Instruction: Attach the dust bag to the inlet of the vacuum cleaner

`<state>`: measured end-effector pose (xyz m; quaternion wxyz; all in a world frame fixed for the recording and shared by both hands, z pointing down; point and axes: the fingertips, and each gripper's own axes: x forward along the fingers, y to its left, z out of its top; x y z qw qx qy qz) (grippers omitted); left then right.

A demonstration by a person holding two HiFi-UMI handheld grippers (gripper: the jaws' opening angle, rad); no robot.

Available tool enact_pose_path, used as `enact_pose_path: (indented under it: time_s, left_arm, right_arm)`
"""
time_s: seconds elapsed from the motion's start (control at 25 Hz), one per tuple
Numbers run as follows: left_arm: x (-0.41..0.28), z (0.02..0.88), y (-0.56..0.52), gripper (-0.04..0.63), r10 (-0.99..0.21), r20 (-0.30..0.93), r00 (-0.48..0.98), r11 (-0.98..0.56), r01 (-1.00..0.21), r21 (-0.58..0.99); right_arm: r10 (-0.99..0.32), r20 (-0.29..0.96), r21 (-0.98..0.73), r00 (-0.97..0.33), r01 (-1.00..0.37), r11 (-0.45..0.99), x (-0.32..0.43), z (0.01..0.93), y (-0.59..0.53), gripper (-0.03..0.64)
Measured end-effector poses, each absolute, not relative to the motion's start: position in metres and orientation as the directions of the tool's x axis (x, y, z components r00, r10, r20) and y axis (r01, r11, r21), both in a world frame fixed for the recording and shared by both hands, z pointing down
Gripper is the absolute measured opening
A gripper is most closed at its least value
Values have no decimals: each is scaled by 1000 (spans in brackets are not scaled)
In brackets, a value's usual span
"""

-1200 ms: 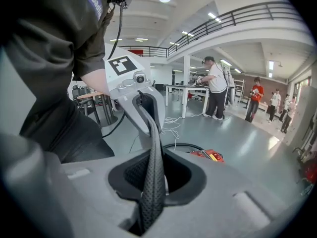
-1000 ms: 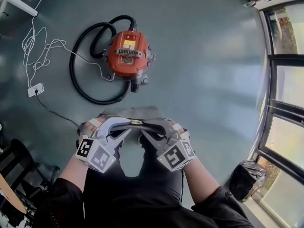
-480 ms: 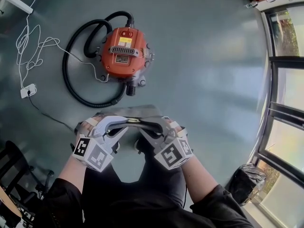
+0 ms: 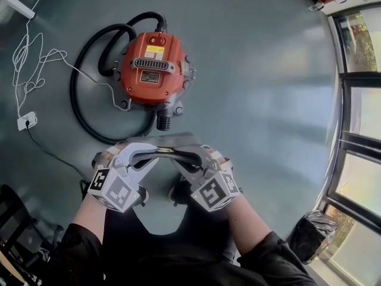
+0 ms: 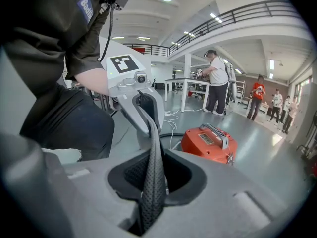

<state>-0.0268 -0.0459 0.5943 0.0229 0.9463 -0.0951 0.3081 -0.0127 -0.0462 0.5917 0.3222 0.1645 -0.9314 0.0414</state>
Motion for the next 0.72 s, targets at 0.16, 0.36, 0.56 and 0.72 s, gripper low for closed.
enact_pose_path:
  time_s: [0.16,0.36,0.56,0.72]
  left_arm:
    - [-24,622,-52,63,-150,586,796,-983,-182,-4]
    - [-25,654,-56,63,-134,580,804,-986,-169,7]
    - [-25,687,-52,63,-136,565,814,-985,-172,12]
    - [-20,701,-54,62,-123,557,821,-988,-154,9]
  right_arm:
    - [-267,618,29,-740,-318,948,-9,623,-51,35]
    - [-254,622,23,-741,-307,951,-11,652,-57,34]
    - [-244,623,38,-743,-283,958,-9,688,-50,34]
    - [-234,632,28,-739,-280,960,-8,699,-55,34]
